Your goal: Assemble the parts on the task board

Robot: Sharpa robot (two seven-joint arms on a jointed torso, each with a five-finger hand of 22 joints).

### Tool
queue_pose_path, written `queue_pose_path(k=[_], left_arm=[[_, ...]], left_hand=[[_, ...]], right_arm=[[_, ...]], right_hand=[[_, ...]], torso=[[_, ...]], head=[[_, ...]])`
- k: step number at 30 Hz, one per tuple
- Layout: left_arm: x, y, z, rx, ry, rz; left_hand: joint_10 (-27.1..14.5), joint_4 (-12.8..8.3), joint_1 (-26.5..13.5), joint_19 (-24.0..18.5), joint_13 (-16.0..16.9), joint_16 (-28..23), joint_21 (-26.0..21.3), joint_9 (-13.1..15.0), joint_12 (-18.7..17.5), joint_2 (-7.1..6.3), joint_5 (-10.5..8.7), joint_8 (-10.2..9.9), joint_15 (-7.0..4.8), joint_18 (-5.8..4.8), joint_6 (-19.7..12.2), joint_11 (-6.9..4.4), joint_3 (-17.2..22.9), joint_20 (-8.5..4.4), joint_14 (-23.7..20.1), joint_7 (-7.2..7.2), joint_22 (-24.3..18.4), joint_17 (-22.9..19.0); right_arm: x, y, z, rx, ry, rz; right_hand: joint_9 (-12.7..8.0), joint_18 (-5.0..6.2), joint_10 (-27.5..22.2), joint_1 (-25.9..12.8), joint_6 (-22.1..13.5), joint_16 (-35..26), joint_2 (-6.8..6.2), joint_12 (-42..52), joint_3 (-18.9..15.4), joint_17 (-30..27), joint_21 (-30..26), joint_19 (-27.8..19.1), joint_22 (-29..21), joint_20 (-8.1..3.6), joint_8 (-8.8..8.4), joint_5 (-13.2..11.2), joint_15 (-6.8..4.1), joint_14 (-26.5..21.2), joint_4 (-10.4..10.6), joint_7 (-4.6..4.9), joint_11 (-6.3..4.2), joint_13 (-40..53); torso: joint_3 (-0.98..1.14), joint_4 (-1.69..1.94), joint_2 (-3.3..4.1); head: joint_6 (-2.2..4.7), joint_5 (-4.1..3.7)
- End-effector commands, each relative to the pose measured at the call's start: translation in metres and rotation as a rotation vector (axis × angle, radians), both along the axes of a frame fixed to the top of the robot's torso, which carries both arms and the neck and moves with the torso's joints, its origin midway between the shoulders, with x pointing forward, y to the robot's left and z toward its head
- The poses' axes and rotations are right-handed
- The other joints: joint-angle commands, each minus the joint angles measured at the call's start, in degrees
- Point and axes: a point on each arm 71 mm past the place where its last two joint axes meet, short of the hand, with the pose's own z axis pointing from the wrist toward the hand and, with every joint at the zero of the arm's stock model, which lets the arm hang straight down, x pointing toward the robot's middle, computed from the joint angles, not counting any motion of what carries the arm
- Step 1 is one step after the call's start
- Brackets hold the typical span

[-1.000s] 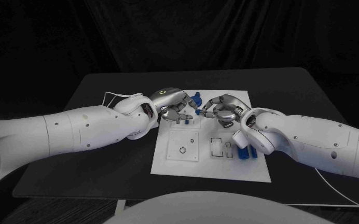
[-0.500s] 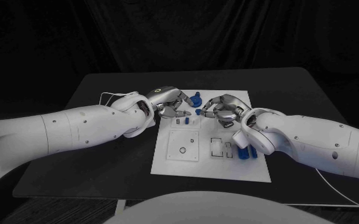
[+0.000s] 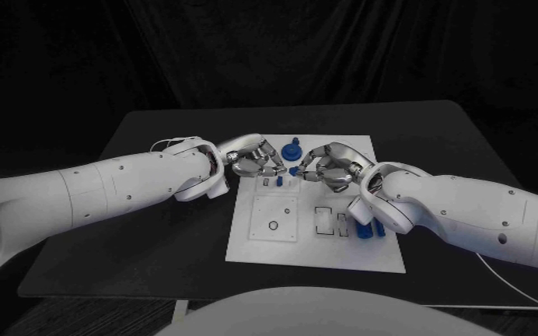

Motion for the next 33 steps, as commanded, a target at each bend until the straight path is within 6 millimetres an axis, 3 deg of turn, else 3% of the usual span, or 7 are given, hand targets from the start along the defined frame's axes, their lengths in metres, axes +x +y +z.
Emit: queue_pose_path(k=[1,3,10,16,23,27,33], left_arm=[[-0.0037,-0.0057,0.0011,-0.076,0.096,-0.070],[-0.0038,-0.0061,0.0008,-0.079,0.105,-0.079],[-0.0037,-0.0058,-0.0001,-0.083,0.125,-0.100],[-0.0035,-0.0061,-0.0009,-0.080,0.135,-0.104],[-0.0034,-0.0071,-0.0017,-0.075,0.145,-0.108],[-0.0036,-0.0080,-0.0023,-0.072,0.154,-0.113],[-0.0040,-0.0100,-0.0031,-0.068,0.166,-0.121]], left_hand=[[-0.6,0.0,-1.0,-0.5,4.1,0.2,-0.4,0.5,-0.2,0.02,0.24,0.4,-0.28,-0.39,-1.0,-0.08,-0.9,-0.18,5.8,-0.10,10.4,15.1],[-0.8,0.0,-2.6,-0.7,4.0,0.2,-0.6,1.2,-0.3,0.28,-2.13,0.9,-0.13,-0.35,-1.8,0.04,-2.3,-0.10,5.8,0.03,10.3,15.1],[-1.2,0.0,-4.0,-1.0,3.7,0.2,-0.9,1.7,-0.6,0.56,-3.35,1.1,0.04,-0.28,-3.0,0.26,-3.7,0.04,5.8,0.23,10.2,15.1],[-1.7,-0.2,-2.9,-1.3,3.4,0.2,-1.2,2.1,-1.0,0.46,-3.30,1.2,0.14,-0.21,-3.8,0.35,-4.0,0.14,5.8,0.34,10.1,15.1],[-2.1,-0.2,-0.3,-1.5,3.3,0.2,-1.3,2.8,-1.2,0.38,-0.68,1.5,0.27,-0.16,-4.6,0.47,-4.1,0.29,5.8,0.50,10.1,15.1],[-2.2,-0.2,2.0,-1.6,3.3,0.2,-1.2,3.5,-1.2,0.53,4.35,2.1,0.22,-0.14,-4.7,0.37,-3.8,0.31,5.8,0.42,10.1,15.1],[-2.2,-0.3,3.9,-1.6,3.4,0.2,-1.1,4.2,-1.3,0.78,7.19,2.7,0.12,-0.15,-4.7,0.22,-3.0,0.24,5.8,0.28,10.1,15.1]], right_arm=[[-0.0026,0.0036,0.0011,-0.013,-0.030,0.055],[-0.0029,0.0041,0.0011,-0.014,-0.030,0.059],[-0.0042,0.0058,0.0006,-0.014,-0.023,0.071],[-0.0055,0.0066,0.0001,-0.014,-0.017,0.078],[-0.0075,0.0081,-0.0003,-0.010,-0.012,0.087],[-0.0085,0.0090,-0.0005,-0.008,-0.009,0.093],[-0.0093,0.0100,-0.0005,-0.006,-0.008,0.098]], right_hand=[[2.9,0.42,6.0,0.9,0.3,0.1,0.48,0.3,1.6,15.1,-0.1,1.6,12.7,-0.14,0.68,-0.1,0.05,5.9,-1.3,-0.24,0.23,14.9],[2.9,0.42,6.0,0.9,0.3,0.1,0.48,0.3,1.6,15.1,-0.1,1.6,12.7,-0.14,0.68,-0.1,0.05,5.9,-1.3,-0.24,0.23,14.9],[2.9,0.42,6.0,0.9,0.3,0.1,0.46,0.3,1.7,15.1,-0.1,1.6,12.7,-0.12,0.65,-0.1,0.07,5.9,-1.3,-0.22,0.25,14.9],[2.9,0.45,6.0,0.9,0.3,0.1,0.45,0.3,1.7,15.1,-0.2,1.5,12.7,-0.11,0.62,-0.2,0.08,5.9,-1.3,-0.20,0.27,14.9],[2.9,0.45,6.0,0.9,0.3,0.1,0.45,0.3,1.7,15.1,-0.2,1.5,12.7,-0.11,0.62,-0.2,0.08,5.9,-1.3,-0.20,0.27,14.9],[2.9,0.45,6.0,0.9,0.3,0.1,0.45,0.3,1.7,15.1,-0.2,1.5,12.7,-0.11,0.62,-0.2,0.08,5.9,-1.3,-0.20,0.27,14.9],[2.9,0.48,6.0,0.9,0.3,0.1,0.43,0.3,1.8,15.1,-0.3,1.4,12.6,-0.10,0.59,-0.2,0.10,5.9,-1.4,-0.18,0.29,14.9]], torso=[[0.02,0.08,0.04],[0.03,0.07,0.03],[-0.01,0.06,0.00],[-0.02,0.03,-0.07],[-0.04,0.12,-0.05],[-0.04,0.14,-0.08],[-0.04,0.14,-0.04]], head=[[-0.01,-0.05],[-0.01,-0.08],[-0.01,0.22],[-0.01,0.46],[-0.01,0.61],[-0.01,0.56],[-0.01,0.51]])
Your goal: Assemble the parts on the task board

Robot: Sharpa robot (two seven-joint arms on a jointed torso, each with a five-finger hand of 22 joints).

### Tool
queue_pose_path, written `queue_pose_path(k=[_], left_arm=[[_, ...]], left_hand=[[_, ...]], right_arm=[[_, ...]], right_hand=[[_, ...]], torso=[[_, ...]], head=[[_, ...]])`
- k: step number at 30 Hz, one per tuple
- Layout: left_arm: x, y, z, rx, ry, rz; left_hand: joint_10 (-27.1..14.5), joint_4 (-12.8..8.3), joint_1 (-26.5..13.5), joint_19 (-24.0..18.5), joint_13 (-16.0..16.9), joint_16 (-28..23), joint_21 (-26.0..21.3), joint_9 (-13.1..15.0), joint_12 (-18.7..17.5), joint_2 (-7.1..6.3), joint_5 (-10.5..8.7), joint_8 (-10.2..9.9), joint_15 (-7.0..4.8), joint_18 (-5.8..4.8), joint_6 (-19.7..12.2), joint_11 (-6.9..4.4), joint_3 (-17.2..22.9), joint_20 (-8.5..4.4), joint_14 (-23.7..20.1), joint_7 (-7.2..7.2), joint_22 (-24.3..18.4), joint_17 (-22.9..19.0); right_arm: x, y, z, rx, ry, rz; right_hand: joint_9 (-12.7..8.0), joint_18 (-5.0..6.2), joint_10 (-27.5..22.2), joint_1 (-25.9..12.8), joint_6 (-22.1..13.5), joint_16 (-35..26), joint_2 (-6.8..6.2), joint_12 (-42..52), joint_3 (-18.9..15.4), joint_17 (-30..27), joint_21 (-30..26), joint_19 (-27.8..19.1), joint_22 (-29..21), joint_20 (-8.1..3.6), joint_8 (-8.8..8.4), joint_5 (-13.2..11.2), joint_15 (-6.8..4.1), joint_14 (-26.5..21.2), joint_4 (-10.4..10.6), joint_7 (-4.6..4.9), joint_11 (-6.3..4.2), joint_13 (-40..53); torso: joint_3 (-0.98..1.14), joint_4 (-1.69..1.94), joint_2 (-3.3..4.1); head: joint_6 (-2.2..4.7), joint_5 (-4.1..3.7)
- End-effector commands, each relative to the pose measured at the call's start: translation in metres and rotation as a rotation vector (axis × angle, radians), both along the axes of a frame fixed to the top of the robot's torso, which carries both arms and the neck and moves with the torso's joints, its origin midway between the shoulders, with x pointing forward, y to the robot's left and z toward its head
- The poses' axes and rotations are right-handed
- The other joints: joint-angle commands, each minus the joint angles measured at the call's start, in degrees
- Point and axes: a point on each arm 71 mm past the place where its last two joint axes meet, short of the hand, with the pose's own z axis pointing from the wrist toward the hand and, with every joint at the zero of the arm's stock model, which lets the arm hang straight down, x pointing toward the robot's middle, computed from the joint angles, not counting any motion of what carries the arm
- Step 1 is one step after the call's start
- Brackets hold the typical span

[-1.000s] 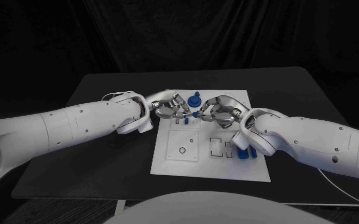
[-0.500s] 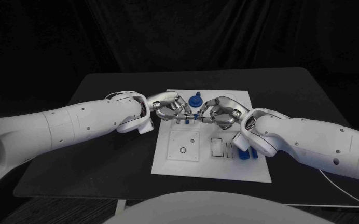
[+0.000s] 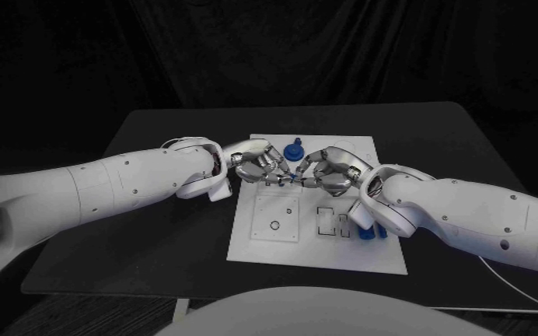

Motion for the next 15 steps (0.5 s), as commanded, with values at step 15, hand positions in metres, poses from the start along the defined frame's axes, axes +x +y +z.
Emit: queue_pose_path(k=[15], left_arm=[[-0.0015,-0.0073,0.0019,-0.027,0.023,-0.037]], left_hand=[[0.0,-1.3,7.2,0.1,3.6,0.2,0.9,5.8,-0.3,-0.79,6.57,6.6,-0.90,-0.24,2.1,-1.36,3.4,-1.04,5.8,-1.61,10.3,15.1]], right_arm=[[-0.0024,0.0021,-0.0010,0.002,0.005,0.022]], right_hand=[[2.9,0.56,6.0,0.8,0.3,0.1,0.29,0.3,1.8,15.1,-0.6,1.2,12.5,-0.08,0.54,0.2,0.12,5.9,-1.4,-0.15,0.32,15.0]], torso=[[0.04,-0.05,0.04]], head=[[-0.01,-0.05]])
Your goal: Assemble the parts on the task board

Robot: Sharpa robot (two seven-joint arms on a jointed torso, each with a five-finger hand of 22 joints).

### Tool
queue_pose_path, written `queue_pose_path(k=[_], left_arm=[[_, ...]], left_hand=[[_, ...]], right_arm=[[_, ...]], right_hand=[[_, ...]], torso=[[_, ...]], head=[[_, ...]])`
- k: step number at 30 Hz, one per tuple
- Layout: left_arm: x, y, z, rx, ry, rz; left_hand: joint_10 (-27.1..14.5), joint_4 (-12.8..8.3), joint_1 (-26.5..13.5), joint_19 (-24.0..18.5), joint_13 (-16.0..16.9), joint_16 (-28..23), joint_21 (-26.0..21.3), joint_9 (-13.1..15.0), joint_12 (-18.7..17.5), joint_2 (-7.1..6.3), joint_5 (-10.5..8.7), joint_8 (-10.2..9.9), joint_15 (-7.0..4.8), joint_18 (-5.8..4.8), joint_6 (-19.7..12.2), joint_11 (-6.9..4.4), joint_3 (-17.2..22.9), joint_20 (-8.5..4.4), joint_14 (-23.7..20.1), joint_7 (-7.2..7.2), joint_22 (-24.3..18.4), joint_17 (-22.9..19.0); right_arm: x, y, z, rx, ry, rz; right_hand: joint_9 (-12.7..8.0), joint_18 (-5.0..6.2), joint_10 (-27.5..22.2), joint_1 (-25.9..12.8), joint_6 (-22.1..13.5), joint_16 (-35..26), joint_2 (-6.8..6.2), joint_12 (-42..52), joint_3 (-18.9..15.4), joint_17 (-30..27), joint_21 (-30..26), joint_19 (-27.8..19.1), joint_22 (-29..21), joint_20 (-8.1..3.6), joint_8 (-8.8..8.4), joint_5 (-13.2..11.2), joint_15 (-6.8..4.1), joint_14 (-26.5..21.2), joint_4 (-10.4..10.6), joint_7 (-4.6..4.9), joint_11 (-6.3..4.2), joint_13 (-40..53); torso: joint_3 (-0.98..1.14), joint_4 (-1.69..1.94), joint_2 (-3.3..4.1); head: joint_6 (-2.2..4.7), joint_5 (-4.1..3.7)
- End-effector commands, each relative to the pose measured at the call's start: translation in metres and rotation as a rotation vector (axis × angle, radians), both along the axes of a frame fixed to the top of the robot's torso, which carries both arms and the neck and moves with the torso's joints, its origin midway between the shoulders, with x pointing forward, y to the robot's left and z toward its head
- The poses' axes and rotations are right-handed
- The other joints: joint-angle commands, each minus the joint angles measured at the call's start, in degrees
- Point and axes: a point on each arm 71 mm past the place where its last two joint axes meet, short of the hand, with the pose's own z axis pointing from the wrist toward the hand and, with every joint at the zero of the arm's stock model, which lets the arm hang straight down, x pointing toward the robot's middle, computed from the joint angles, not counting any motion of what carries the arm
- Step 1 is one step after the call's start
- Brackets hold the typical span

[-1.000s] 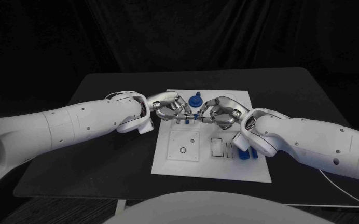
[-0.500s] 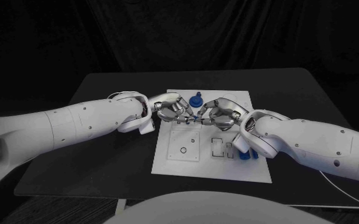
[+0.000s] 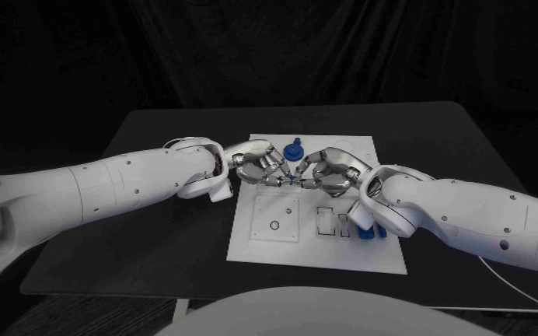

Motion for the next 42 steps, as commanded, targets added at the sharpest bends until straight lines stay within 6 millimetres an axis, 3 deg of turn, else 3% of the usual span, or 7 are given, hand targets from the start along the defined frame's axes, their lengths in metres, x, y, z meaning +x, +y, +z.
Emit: queue_pose_path(k=[1,10,13,19,24,30,42], left_arm=[[-0.001,-0.004,0.003,-0.027,0.008,-0.021],[-0.001,-0.003,0.003,-0.032,0.004,-0.022],[-0.001,-0.003,0.003,-0.035,0.002,-0.022],[-0.001,-0.004,0.003,-0.033,-0.001,-0.019],[0.000,-0.003,0.002,-0.016,0.000,0.001],[0.001,0.005,0.000,0.035,0.004,0.065],[0.008,0.031,0.014,0.189,0.015,0.249]], left_hand=[[0.3,-0.2,1.5,0.1,3.5,0.2,0.6,3.4,-0.3,0.02,1.74,3.3,-0.83,-0.28,0.2,-0.65,0.8,-0.65,6.0,-0.64,10.3,15.1],[0.9,0.0,2.8,0.3,3.8,0.2,1.4,13.0,-0.2,-0.62,4.06,10.9,-1.53,-0.43,-2.4,-1.46,3.6,-1.35,6.0,-1.54,10.5,15.1],[0.9,0.1,3.0,0.4,3.8,0.2,1.5,14.4,-0.3,-0.94,4.78,11.9,-1.61,-0.45,-2.9,-1.50,4.4,-1.42,6.0,-1.48,10.5,15.1],[1.1,-0.1,3.5,0.4,4.0,0.2,1.7,15.8,-0.2,-0.96,4.48,12.5,-1.69,-0.50,-3.7,-1.45,5.9,-1.44,6.0,-1.39,10.5,15.1],[1.5,-0.4,4.0,0.8,4.4,0.2,2.3,16.7,0.3,-0.82,3.88,12.8,-1.69,-0.62,-4.3,-1.41,7.2,-1.47,6.0,-1.28,10.7,15.1],[2.7,-0.8,4.1,1.9,5.5,0.2,3.8,18.2,1.4,-1.82,2.24,13.1,-1.84,-0.92,-4.7,-1.48,10.9,-1.60,6.0,-1.24,11.1,15.1],[3.8,-1.7,2.5,2.9,6.1,0.2,4.9,20.1,2.1,-3.21,0.88,13.5,-2.24,-1.12,-4.9,-1.76,15.8,-1.96,6.0,-1.42,11.4,15.1]], right_arm=[[-0.001,0.001,-0.001,0.001,0.002,0.011],[-0.001,0.000,-0.002,-0.005,0.009,0.012],[-0.001,0.001,-0.002,-0.006,0.011,0.013],[-0.001,0.001,-0.002,-0.008,0.014,0.016],[-0.001,-0.002,-0.003,-0.011,0.018,0.016],[0.000,-0.017,-0.001,-0.038,-0.025,0.004],[-0.001,-0.047,0.037,-0.071,-0.142,-0.020]], right_hand=[[2.9,0.56,6.0,0.8,0.3,0.1,0.29,0.3,1.5,15.1,-0.3,1.2,12.5,-0.08,0.54,0.1,0.12,5.9,-1.2,-0.15,0.32,15.0],[2.9,0.69,6.0,0.7,0.3,0.1,0.30,0.3,1.7,15.1,-0.7,0.9,12.3,-0.04,0.45,0.0,0.16,5.9,-1.2,-0.10,0.36,15.0],[2.9,0.71,6.0,0.7,0.3,0.1,0.29,0.3,1.8,15.1,-0.8,0.9,12.3,-0.02,0.42,-0.1,0.18,5.9,-1.2,-0.08,0.38,15.0],[2.9,0.96,6.0,0.4,-0.1,0.1,0.13,0.3,2.3,15.1,-1.6,0.2,12.0,0.12,0.09,-0.6,0.32,5.9,-1.2,0.07,0.54,15.0],[0.2,1.89,6.0,-1.8,-5.6,0.1,-0.94,0.3,2.7,15.1,-5.2,-2.5,10.6,1.22,-5.15,-5.2,1.61,5.9,0.1,1.77,2.06,15.0],[-1.5,2.16,6.0,-2.7,-8.1,0.1,-2.56,0.3,2.4,15.1,-6.2,-3.2,10.2,1.86,-7.73,-6.6,2.19,5.9,0.6,2.53,2.62,15.0],[-2.1,2.33,6.0,-2.7,-8.3,0.1,-2.69,0.3,2.6,15.1,-6.9,-3.6,10.0,2.19,-8.10,-6.3,2.56,5.9,0.8,2.93,3.10,15.0]], torso=[[0.00,0.01,0.00],[-0.04,0.02,-0.02],[-0.04,0.04,-0.02],[-0.01,0.07,0.02],[-0.02,0.03,0.01],[0.02,0.06,0.02],[0.09,-0.15,-0.05]], head=[[-0.01,0.02],[-0.01,0.15],[-0.01,0.15],[-0.01,0.17],[-0.01,0.30],[-0.01,0.79],[-0.01,1.78]])
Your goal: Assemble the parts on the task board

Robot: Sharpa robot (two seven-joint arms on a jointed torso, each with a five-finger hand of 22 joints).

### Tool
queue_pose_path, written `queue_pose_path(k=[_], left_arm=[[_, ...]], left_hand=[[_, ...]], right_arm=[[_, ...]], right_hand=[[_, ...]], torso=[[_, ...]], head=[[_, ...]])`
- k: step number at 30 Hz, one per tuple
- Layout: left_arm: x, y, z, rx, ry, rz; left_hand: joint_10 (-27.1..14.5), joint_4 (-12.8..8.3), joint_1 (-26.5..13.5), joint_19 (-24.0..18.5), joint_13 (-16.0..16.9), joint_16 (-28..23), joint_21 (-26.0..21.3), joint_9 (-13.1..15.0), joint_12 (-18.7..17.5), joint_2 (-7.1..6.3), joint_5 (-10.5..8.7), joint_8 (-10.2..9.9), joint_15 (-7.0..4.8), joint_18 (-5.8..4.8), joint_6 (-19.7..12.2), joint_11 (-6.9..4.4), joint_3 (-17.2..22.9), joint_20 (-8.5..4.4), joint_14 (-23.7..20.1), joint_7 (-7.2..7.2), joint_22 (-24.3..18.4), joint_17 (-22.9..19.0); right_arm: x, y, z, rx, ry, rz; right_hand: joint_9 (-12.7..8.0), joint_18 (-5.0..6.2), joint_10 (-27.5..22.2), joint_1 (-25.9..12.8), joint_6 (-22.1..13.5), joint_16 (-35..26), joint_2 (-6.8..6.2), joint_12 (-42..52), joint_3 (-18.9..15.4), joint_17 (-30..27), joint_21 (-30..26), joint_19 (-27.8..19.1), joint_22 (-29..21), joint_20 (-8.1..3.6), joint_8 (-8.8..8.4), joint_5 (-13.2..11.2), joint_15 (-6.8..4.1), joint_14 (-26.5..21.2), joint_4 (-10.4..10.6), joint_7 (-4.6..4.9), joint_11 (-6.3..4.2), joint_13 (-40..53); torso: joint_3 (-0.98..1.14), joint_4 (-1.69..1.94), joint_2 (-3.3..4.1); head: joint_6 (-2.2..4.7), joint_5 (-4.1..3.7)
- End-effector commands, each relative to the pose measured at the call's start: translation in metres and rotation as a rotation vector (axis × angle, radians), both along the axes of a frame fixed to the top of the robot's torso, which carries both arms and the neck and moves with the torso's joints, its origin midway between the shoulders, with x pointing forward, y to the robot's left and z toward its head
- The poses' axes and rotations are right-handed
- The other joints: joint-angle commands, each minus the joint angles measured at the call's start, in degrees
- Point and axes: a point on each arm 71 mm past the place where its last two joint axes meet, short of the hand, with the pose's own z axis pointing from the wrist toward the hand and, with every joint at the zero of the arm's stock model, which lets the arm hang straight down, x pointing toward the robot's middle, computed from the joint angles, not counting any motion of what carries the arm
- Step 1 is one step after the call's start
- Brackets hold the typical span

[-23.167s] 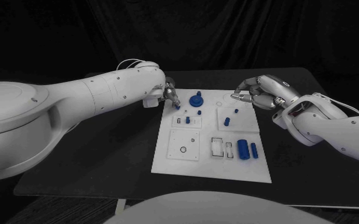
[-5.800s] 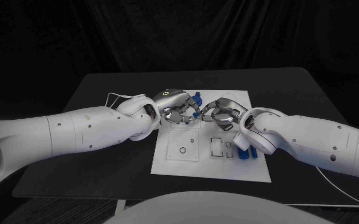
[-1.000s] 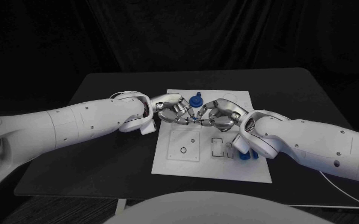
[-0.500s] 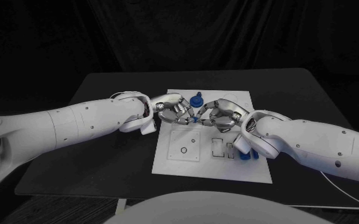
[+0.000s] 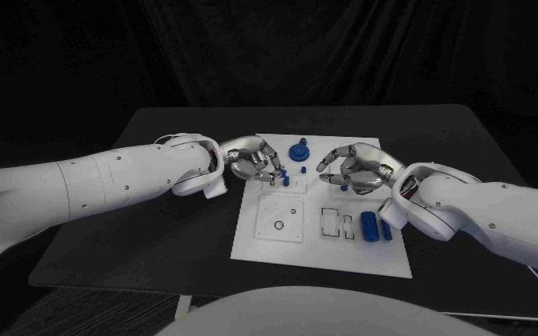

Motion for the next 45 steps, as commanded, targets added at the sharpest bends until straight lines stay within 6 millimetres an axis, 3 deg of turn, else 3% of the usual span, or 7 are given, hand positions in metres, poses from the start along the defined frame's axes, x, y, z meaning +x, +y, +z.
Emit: queue_pose_path(k=[1,6,9,13,26,27,45], left_arm=[[0.008,0.006,0.009,0.095,0.025,0.112],[0.015,0.010,0.026,0.209,0.079,0.157],[0.019,0.012,0.035,0.310,0.142,0.160],[0.021,0.012,0.040,0.426,0.210,0.157],[0.034,-0.010,0.036,0.761,0.361,0.117],[0.036,-0.013,0.036,0.775,0.364,0.114],[0.050,-0.041,0.036,0.801,0.343,0.130]], left_hand=[[0.2,-5.2,-0.6,0.6,6.3,0.2,0.3,18.6,0.1,-0.54,-0.70,1.2,-0.44,-1.13,0.0,0.01,6.2,-0.07,6.1,-0.48,11.4,15.1],[0.5,-5.7,-1.8,0.9,6.3,0.2,0.5,19.5,0.2,-0.81,-2.59,1.6,-0.63,-1.17,-0.3,-0.14,8.4,-0.21,6.1,-0.60,11.4,15.1],[0.3,-6.4,-2.7,0.7,5.9,0.2,0.1,20.0,-0.2,-0.97,-3.64,1.8,-0.73,-1.08,-0.6,-0.19,9.9,-0.32,6.1,-0.64,11.3,15.1],[-0.2,-7.5,-3.9,0.5,5.1,0.2,-0.6,20.4,-0.9,-0.54,-7.12,1.6,-0.66,-0.96,-1.3,-0.09,11.5,-0.32,6.1,-0.50,11.1,15.1],[-0.1,-9.7,-6.0,0.3,5.1,0.2,-1.5,21.0,-0.9,0.36,-9.22,1.6,-0.66,-0.81,-1.5,-0.07,12.6,-0.31,6.1,-0.41,10.8,15.1],[0.1,-9.9,-6.4,0.4,5.3,0.2,-1.4,21.1,-0.8,0.42,-9.44,1.7,-0.69,-0.83,-1.4,-0.11,12.6,-0.33,6.1,-0.49,10.8,15.1],[2.3,-14.1,-10.5,1.7,7.8,0.2,-0.6,20.9,1.6,0.69,-9.74,-0.4,-1.42,-1.12,0.9,-0.79,14.6,-1.03,6.1,-1.10,11.1,15.1]], right_arm=[[0.001,-0.004,0.015,-0.028,-0.077,0.001],[0.006,-0.009,0.033,-0.048,-0.135,0.004],[0.008,-0.010,0.042,-0.060,-0.166,0.006],[0.007,-0.006,0.049,-0.057,-0.190,0.012],[0.017,-0.004,0.073,-0.085,-0.218,0.019],[0.018,-0.004,0.074,-0.088,-0.218,0.019],[0.024,0.002,0.071,-0.133,-0.162,0.060]], right_hand=[[-0.1,0.53,6.1,0.1,-0.2,0.1,0.00,0.1,0.3,15.1,-0.3,-0.2,10.0,0.26,-0.19,0.3,0.32,6.0,0.2,0.28,0.37,15.1],[-0.2,0.49,6.1,0.0,0.4,0.1,0.12,0.1,0.4,15.1,-0.2,-0.1,10.0,0.38,0.00,0.3,0.43,6.0,0.4,0.31,0.45,15.1],[-0.2,0.50,6.1,0.0,0.7,0.1,0.17,0.1,0.4,15.1,-0.2,-0.1,10.0,0.42,0.06,0.2,0.45,6.0,0.5,0.30,0.46,15.1],[-0.3,0.55,6.1,0.1,1.0,0.1,0.36,0.1,0.6,15.1,-0.4,-0.2,10.0,0.46,0.14,0.3,0.45,6.0,0.6,0.24,0.43,15.1],[-0.6,0.81,6.1,-0.1,1.7,0.1,0.63,0.1,0.7,15.1,-1.3,-0.8,9.6,0.48,0.18,0.0,0.39,6.0,1.2,0.14,0.35,15.1],[-0.6,0.81,6.1,-0.1,1.7,0.1,0.62,0.1,0.7,15.1,-1.3,-0.8,9.6,0.48,0.18,0.0,0.39,6.0,1.2,0.14,0.35,15.1],[-1.1,1.01,6.1,-0.4,2.3,0.1,1.29,0.1,1.1,15.1,-2.1,-1.3,9.3,0.38,0.00,0.1,0.24,6.0,2.2,-0.06,0.16,15.1]], torso=[[0.10,-0.22,-0.07],[0.32,-0.43,0.01],[0.25,-0.43,0.11],[0.32,-0.40,0.09],[0.25,-0.53,0.02],[0.37,-0.64,0.02],[0.24,-0.32,0.01]], head=[[-0.01,0.03],[-0.01,0.15],[-0.01,-0.07],[-0.01,-0.36],[-0.01,-0.75],[-0.01,-0.71],[-0.01,-0.18]])
